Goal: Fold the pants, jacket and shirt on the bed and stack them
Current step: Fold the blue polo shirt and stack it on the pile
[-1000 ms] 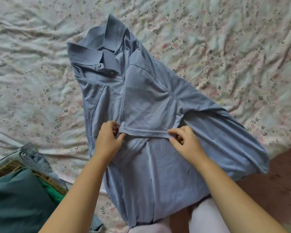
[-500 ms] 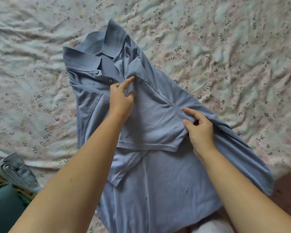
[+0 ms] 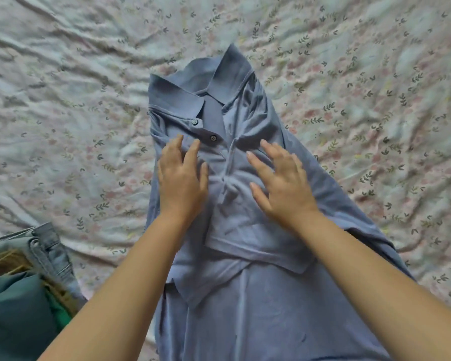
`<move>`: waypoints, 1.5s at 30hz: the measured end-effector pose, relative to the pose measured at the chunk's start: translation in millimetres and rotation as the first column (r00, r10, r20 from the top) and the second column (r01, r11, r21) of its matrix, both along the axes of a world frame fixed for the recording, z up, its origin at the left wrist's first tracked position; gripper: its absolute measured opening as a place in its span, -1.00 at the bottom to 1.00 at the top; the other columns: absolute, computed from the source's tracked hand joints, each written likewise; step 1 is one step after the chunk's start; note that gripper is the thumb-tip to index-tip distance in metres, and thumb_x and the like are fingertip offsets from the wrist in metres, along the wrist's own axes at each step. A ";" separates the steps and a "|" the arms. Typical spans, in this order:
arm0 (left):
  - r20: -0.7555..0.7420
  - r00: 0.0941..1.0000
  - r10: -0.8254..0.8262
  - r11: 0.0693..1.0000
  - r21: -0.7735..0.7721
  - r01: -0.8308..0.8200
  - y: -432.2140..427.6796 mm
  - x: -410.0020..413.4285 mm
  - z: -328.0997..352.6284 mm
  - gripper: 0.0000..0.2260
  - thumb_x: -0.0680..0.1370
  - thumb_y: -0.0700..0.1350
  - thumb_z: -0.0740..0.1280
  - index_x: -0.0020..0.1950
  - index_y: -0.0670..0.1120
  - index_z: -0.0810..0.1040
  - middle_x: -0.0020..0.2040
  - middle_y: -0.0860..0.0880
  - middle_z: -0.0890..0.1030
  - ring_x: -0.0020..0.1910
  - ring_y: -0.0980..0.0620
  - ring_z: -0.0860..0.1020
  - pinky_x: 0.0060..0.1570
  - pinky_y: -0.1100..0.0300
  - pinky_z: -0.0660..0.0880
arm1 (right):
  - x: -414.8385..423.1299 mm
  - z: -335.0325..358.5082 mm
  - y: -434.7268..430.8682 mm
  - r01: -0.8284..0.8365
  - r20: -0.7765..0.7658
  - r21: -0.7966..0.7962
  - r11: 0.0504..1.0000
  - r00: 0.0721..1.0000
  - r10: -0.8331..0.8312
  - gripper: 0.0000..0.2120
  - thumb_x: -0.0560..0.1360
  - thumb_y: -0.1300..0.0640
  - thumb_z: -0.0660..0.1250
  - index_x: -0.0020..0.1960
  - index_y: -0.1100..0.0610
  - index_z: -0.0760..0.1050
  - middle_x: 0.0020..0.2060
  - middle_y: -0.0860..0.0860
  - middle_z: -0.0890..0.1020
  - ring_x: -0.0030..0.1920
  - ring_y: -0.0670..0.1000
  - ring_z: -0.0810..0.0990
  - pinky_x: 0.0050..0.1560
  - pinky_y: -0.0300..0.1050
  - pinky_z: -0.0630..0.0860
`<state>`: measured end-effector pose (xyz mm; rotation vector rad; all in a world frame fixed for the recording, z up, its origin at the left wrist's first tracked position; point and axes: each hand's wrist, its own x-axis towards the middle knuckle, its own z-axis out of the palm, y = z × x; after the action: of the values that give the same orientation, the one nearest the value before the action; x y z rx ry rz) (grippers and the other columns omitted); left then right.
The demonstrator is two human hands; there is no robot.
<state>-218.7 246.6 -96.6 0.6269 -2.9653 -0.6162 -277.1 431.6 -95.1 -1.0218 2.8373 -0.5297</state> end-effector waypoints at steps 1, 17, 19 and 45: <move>0.044 0.999 0.008 0.999 -0.036 -0.007 -6.1 0.5 -2.4 -0.55 0.51 -0.01 0.12 0.31 -0.21 0.44 0.35 -0.31 0.36 0.33 -0.35 0.32 0.26 -0.25 0.26 | -9.5 -9.3 -12.0 -0.098 -0.002 0.069 0.993 0.995 0.098 -0.49 0.45 -0.08 0.10 0.33 0.10 0.40 0.31 0.21 0.45 0.33 0.21 0.33 0.19 0.34 0.31; -0.006 0.814 0.580 0.644 0.615 -0.455 -88.5 -75.9 -16.2 -0.55 0.52 -0.05 0.32 0.38 -0.07 0.31 0.19 -0.03 0.44 0.15 0.04 0.44 0.22 0.15 0.39 | -177.7 -19.4 -92.0 0.156 0.123 -0.054 0.986 0.981 -0.149 -0.53 0.53 0.01 0.21 0.38 0.18 0.27 0.25 0.21 0.38 0.26 0.19 0.34 0.29 0.05 0.27; 0.057 0.811 0.582 0.569 0.684 -0.456 -98.5 -88.7 -19.1 -0.58 0.52 -0.07 0.33 0.34 -0.13 0.36 0.20 -0.05 0.49 0.13 0.03 0.48 0.18 0.16 0.43 | -190.4 -16.0 -99.5 0.283 0.404 -0.203 0.937 0.896 -0.183 -0.52 0.52 0.08 0.28 0.38 0.16 0.24 0.12 0.11 0.45 0.12 0.06 0.44 0.16 -0.12 0.39; 0.036 0.889 0.456 0.547 0.777 -0.312 47.2 147.0 67.2 -0.67 0.42 -0.33 0.40 -0.25 0.15 0.61 -0.12 -0.04 0.48 -0.23 0.26 0.44 -0.11 0.36 0.38 | 19.7 78.9 118.9 0.427 0.847 -0.337 0.839 0.527 0.072 -0.71 0.37 0.34 0.38 -0.28 -0.06 0.65 -0.23 -0.07 0.63 -0.17 -0.16 0.58 -0.04 -0.34 0.52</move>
<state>-71.7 293.8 -29.4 1.1526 -2.1427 -1.7872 -257.4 550.5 -16.3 -0.2768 1.9092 -1.4137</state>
